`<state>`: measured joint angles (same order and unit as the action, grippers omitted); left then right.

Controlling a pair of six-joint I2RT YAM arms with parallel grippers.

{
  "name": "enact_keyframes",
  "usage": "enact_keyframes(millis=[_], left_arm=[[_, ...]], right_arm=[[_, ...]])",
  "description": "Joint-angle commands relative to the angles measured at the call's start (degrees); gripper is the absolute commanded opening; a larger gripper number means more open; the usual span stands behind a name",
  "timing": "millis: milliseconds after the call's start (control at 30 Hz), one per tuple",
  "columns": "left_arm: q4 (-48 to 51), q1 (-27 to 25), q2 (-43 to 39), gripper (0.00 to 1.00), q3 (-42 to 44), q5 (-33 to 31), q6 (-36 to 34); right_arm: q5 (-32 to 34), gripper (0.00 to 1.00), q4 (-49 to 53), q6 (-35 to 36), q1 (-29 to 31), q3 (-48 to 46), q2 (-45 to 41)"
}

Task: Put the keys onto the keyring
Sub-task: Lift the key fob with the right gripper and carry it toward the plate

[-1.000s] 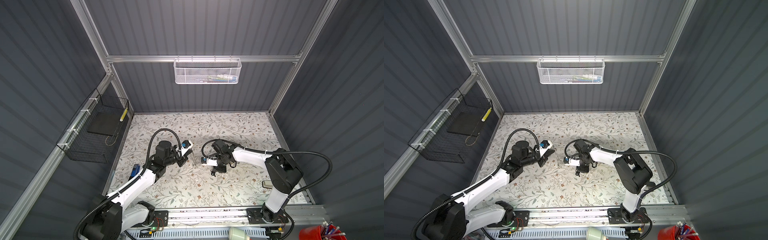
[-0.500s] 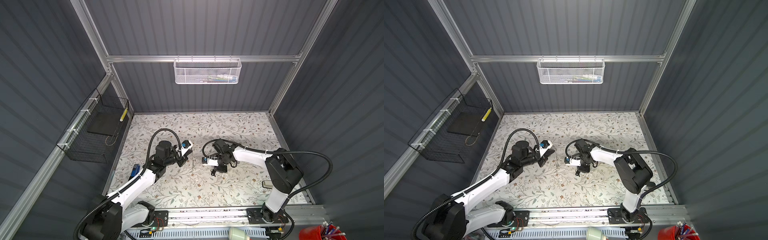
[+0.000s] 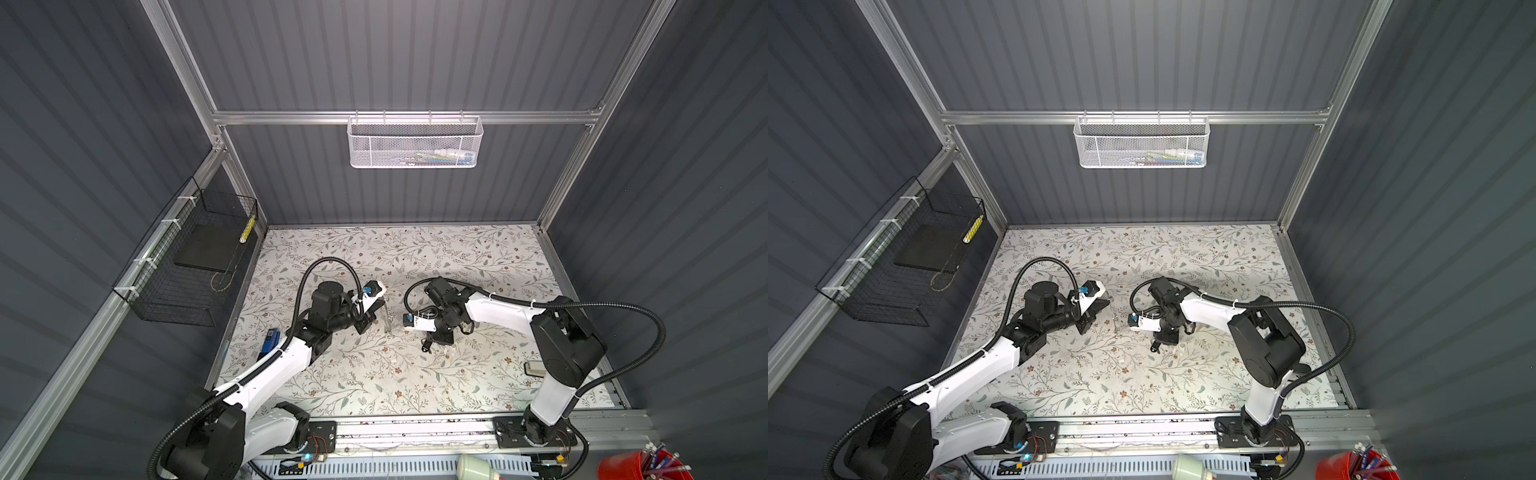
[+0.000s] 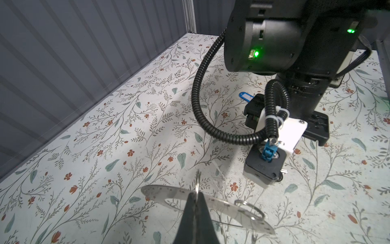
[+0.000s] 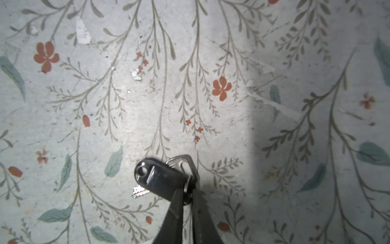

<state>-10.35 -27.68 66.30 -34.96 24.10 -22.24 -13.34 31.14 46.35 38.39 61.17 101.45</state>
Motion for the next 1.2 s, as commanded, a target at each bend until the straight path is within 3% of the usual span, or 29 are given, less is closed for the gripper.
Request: enact_keyframes(millis=[0,367,667,967,1167], left_arm=[[-1.2,0.0,0.5,0.0,-0.8,1.6,-0.4],[-1.2,0.0,0.5,0.0,-0.8,1.5,-0.4],[-1.1,0.0,0.5,0.0,-0.8,1.6,-0.5],[-2.4,-0.4,-0.1,0.0,0.5,6.2,-3.5],[-7.4,-1.7,-2.6,0.0,3.2,9.2,-9.5]], right_arm=[[-0.7,0.12,0.9,-0.2,0.0,1.2,0.9],[-0.8,0.1,0.4,-0.2,0.1,1.1,1.2],[-0.9,0.0,-0.4,-0.3,0.1,0.8,0.4],[-0.1,0.0,-2.0,-5.6,0.1,-2.6,-11.2],[-3.5,0.0,-2.2,-16.2,0.1,-5.8,-22.6]])
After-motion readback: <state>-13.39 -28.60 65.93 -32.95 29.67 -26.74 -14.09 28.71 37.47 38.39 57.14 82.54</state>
